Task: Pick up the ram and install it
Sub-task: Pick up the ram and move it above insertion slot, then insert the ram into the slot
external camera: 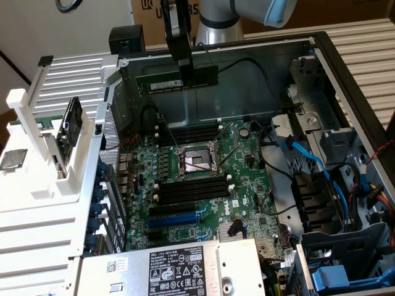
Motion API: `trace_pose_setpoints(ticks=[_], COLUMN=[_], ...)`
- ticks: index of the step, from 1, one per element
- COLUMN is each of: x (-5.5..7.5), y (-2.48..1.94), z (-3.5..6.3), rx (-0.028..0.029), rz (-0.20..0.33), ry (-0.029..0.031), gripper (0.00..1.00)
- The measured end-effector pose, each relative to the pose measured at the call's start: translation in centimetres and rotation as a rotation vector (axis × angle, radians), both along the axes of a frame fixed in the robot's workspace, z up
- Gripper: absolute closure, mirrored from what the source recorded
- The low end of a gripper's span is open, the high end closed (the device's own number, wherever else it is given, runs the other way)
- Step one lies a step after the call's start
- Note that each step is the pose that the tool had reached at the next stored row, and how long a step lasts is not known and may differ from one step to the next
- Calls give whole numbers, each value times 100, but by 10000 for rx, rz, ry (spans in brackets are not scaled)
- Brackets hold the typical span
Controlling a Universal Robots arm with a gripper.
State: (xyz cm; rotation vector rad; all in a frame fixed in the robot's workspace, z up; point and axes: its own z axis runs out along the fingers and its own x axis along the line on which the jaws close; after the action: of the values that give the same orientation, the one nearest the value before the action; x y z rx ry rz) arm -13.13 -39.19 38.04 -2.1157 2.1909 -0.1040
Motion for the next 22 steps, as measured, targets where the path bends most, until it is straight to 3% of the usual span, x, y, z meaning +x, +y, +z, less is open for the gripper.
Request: trace_pose_setpoints(ticks=[4, 6, 7, 8, 22], x=[27, 46, 65, 65, 65], y=[-34, -53, -70, -71, -71], z=[-74, -127, -175, -176, -179], rx=[78, 135, 207, 220, 222], rz=[1, 0, 1, 0, -1], ry=[0, 0, 0, 1, 12], gripper=[87, 87, 87, 87, 87])
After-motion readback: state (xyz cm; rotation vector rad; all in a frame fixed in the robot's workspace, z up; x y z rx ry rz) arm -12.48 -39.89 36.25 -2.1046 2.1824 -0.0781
